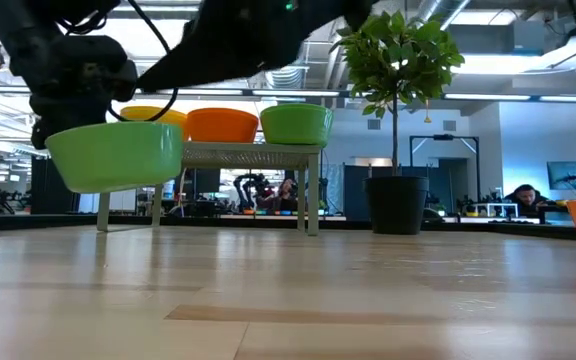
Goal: Pick & Place Mini bowls
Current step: Stack the green bowl on top of the green bowl on the shelf
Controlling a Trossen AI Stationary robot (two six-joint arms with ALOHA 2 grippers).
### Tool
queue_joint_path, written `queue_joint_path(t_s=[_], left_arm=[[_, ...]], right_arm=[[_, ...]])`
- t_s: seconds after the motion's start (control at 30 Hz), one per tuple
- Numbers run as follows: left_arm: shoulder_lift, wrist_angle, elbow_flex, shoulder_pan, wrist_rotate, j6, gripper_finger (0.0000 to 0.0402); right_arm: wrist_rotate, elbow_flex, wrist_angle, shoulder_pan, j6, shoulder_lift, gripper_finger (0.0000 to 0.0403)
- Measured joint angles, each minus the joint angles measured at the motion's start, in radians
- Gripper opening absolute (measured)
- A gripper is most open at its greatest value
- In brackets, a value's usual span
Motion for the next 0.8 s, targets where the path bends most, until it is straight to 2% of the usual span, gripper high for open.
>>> queue_joint_path(t_s=[0.17,0.33,0.8], left_arm=[[0.0,-0.002,0.0,0.002,0.001,0.002,0.0012],[0.0,-0.006,0.0,0.002,0.001,0.002,0.001],[0.0,0.031,0.0,0.002,-0.006,0.0,0.0016]], right_arm=[[0.0,0.134,-0.097,-0.014,-0.002,0.096,0.0174],[0.014,0.182,-0.166,-0.032,-0.002,0.123,0.0165],[0.018,0.183,-0.248,-0.075,-0.057,0.122,0.0063]])
